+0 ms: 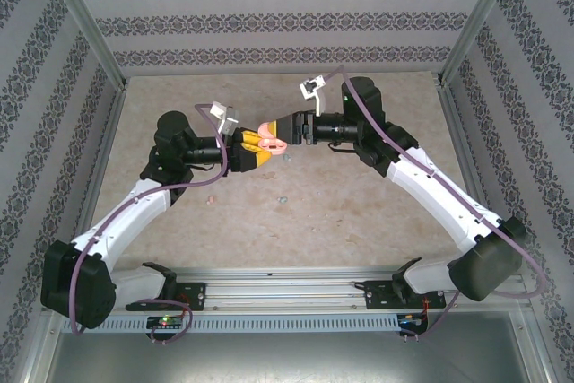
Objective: Insert the wireless bluetooth earbuds into the charging case
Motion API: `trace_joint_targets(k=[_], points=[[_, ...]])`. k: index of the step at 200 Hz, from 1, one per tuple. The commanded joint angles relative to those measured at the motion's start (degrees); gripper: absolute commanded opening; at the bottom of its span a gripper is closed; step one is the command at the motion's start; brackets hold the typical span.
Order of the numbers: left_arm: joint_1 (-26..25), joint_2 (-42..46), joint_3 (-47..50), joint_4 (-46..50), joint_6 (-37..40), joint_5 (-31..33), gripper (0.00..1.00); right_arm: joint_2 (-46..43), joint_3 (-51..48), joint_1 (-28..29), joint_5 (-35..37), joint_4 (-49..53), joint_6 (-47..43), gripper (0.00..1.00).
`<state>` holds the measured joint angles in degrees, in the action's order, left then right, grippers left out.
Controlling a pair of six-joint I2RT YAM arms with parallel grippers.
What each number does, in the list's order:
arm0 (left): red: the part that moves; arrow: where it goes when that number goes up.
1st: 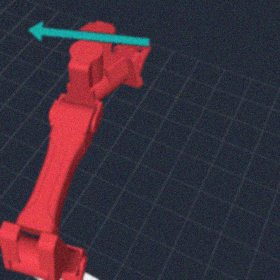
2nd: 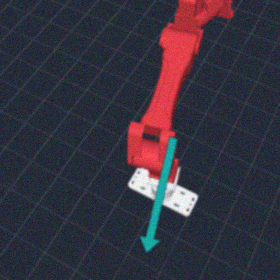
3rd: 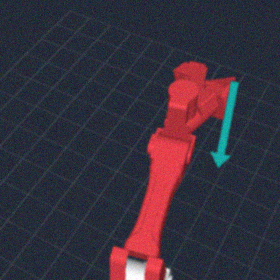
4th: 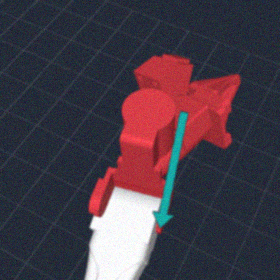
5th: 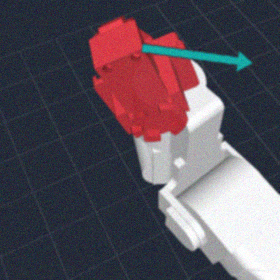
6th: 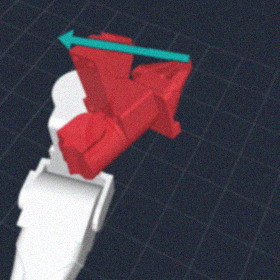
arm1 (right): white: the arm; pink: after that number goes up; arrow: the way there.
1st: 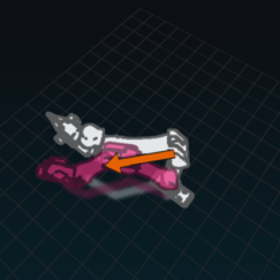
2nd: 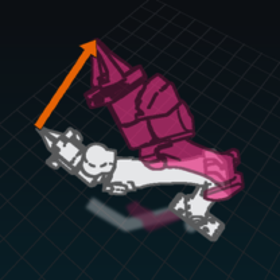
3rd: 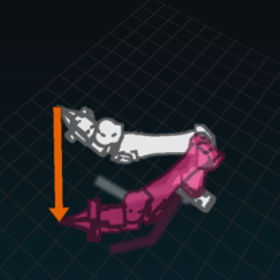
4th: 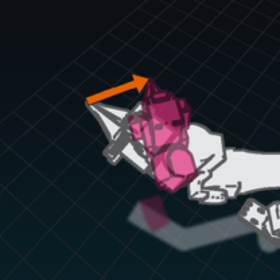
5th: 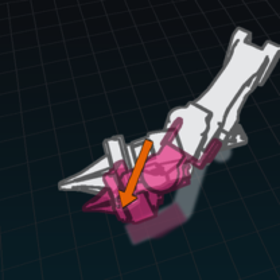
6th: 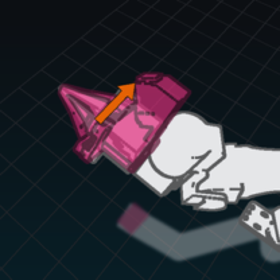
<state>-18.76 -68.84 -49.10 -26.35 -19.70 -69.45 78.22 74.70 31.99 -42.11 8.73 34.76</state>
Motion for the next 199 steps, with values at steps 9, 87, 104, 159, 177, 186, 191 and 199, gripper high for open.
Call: trace_joint_targets(k=[9,87,104,159,177,186,191,199], points=[[-0.4,2.1,1.4,-2.4,3.6,3.9,0.09,-1.0,-0.1,-0.5,5.2,0.3,7.7,0.75],[-0.4,3.0,2.5,-2.6,6.8,8.8,0.1,-4.4,-2.4,-0.3,8.2,2.3,16.5,0.8],[-0.4,3.0,2.6,-2.8,6.8,9.0,0.1,-5.3,-3.8,-0.3,8.3,1.5,17.5,0.8],[-0.2,3.3,2.3,-1.4,8.2,10.6,0.1,-5.2,-5.7,0.9,7.5,0.1,19.7,0.8],[1.2,4.0,2.0,0.9,8.2,11.9,0.1,-5.2,-5.7,0.9,8.9,0.8,18.9,0.79],[2.4,4.4,2.3,1.4,7.6,12.1,0.1,-5.3,-5.5,0.9,10.4,2.1,18.1,0.78],[3.1,4.6,2.5,1.4,7.2,12.1,0.1,-5.3,-5.4,0.9,11.6,3.0,17.4,0.77],[4.5,4.8,3.0,1.1,6.2,12.0,0.1,-5.1,-4.9,0.9,13.9,5.1,16.3,0.76]])
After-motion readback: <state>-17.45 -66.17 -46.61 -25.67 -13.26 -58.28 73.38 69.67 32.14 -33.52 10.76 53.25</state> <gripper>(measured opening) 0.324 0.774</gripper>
